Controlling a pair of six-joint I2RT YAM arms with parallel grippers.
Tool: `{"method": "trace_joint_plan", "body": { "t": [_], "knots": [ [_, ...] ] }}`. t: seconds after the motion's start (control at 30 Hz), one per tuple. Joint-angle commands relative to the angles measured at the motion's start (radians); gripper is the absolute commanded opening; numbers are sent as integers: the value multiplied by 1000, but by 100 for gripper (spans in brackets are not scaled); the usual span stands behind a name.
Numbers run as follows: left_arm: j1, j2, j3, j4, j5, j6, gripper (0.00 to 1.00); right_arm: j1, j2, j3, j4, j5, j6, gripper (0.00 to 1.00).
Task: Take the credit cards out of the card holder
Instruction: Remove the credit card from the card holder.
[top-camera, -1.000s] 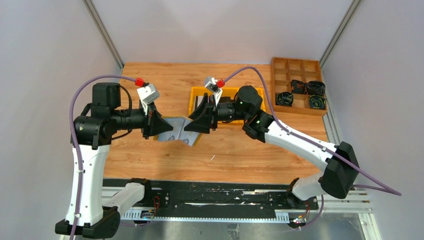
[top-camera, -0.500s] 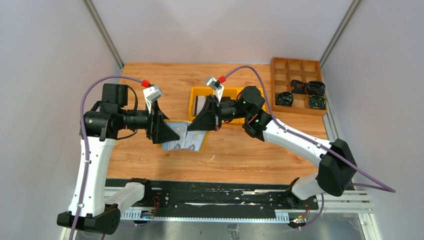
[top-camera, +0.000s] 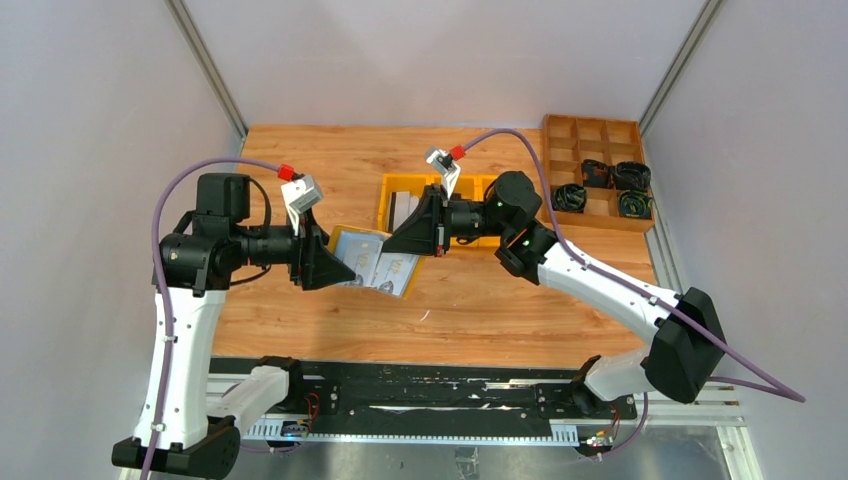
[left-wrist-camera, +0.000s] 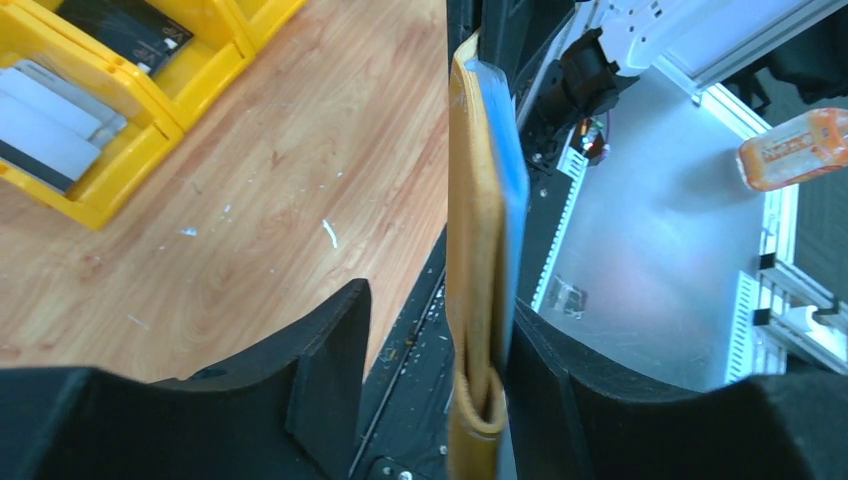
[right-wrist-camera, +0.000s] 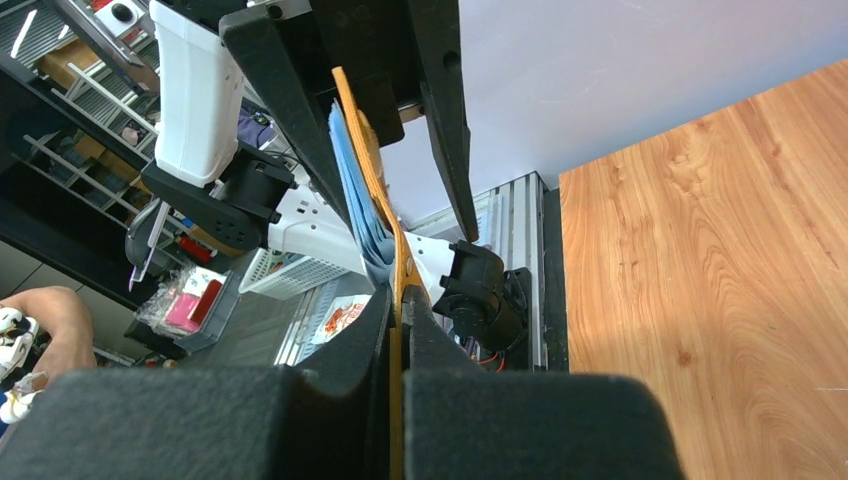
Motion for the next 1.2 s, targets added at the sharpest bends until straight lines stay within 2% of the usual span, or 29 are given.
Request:
{"method": "trace_joint_plan", "body": {
  "t": [0.0, 0.17, 0.27, 0.4, 0.53, 0.6, 0.7, 0.77, 0.9, 1.0, 1.17],
  "knots": [
    [2, -9, 18, 78, -27, -32, 52, 16, -17, -9, -19, -1, -17, 0],
    [2, -16, 14, 118, -37, -54, 39, 17, -27, -12, -27, 4, -30, 0],
    [3, -13, 9, 118, -27, -64, 25, 16, -28, -9, -32, 6, -35, 1],
    [4, -6, -6, 117, 6, -88, 8, 5, -29, -4, -39, 18, -29, 27],
    [10, 8, -2, 121, 23, -104, 2, -53, -72, -6, -79, 72, -34, 55],
    [14, 8, 0, 160, -3, -151, 0, -90, -126, -13, -143, 152, -67, 65],
    [20, -16, -28, 312, -73, -279, 0, -106, -229, 4, -325, 349, -183, 67],
    [20, -40, -75, 434, -137, -393, 0, -106, -276, -6, -333, 394, -182, 66],
    [20, -69, -130, 596, -196, -508, 0, -89, -224, 30, -303, 214, -95, 65],
    [20, -48, -125, 598, -182, -535, 0, -41, -164, 46, -264, 169, -68, 64],
    [20, -51, -136, 616, -103, -573, 0, -17, -63, 16, -90, 116, 58, 60]
  ]
}}
